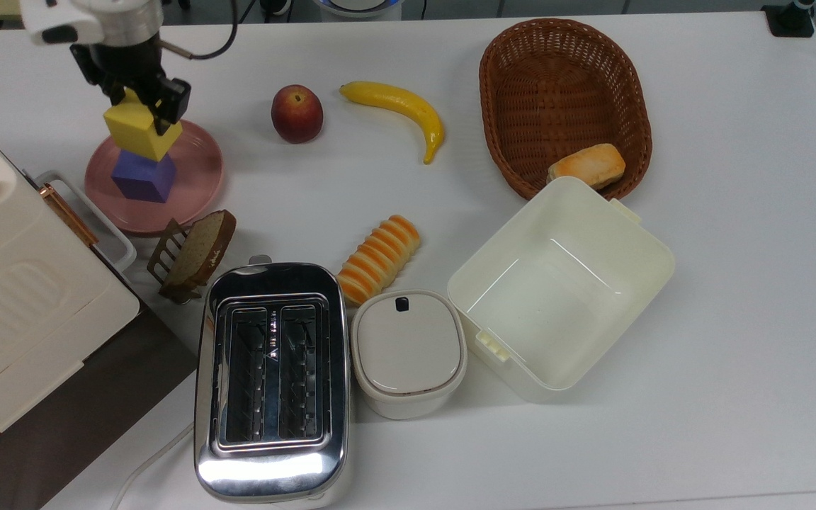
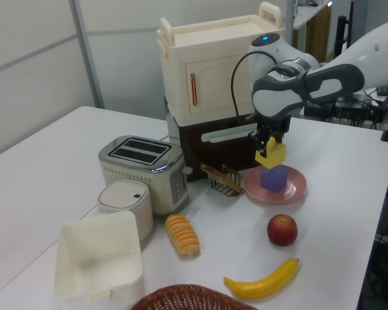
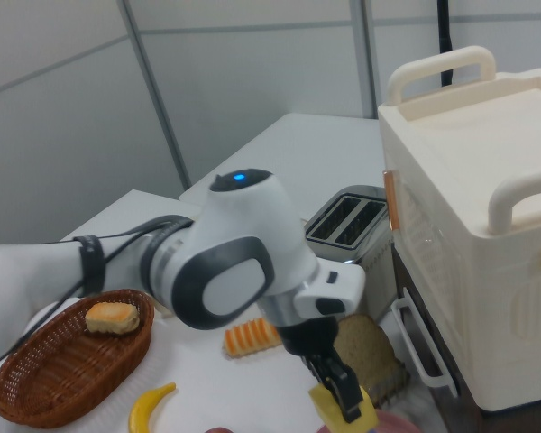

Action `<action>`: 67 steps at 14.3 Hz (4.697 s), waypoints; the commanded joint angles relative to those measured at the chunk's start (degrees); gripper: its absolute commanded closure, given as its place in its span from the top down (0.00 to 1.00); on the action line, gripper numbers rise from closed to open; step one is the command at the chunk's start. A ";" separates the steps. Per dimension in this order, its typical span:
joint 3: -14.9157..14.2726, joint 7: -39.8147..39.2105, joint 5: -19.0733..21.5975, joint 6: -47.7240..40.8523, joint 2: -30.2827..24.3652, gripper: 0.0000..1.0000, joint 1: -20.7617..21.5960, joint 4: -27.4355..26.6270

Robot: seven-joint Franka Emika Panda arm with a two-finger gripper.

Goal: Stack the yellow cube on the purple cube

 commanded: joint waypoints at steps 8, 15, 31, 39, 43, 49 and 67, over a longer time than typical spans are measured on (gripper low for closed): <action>-1.11 -4.07 1.52 -0.93 5.05 0.16 -1.83 2.54; -1.19 -4.24 1.43 0.47 6.46 0.16 -1.74 2.89; -2.34 -5.12 0.56 1.27 8.40 1.00 -1.13 3.68; -1.55 -5.30 0.56 -8.65 -0.99 1.00 -1.22 3.59; 3.45 -4.68 1.78 -21.82 -3.99 1.00 -1.04 10.78; 4.70 -1.97 6.79 -25.19 -4.17 1.00 10.81 13.17; -2.42 -1.34 9.96 -26.51 -3.56 1.00 19.17 15.02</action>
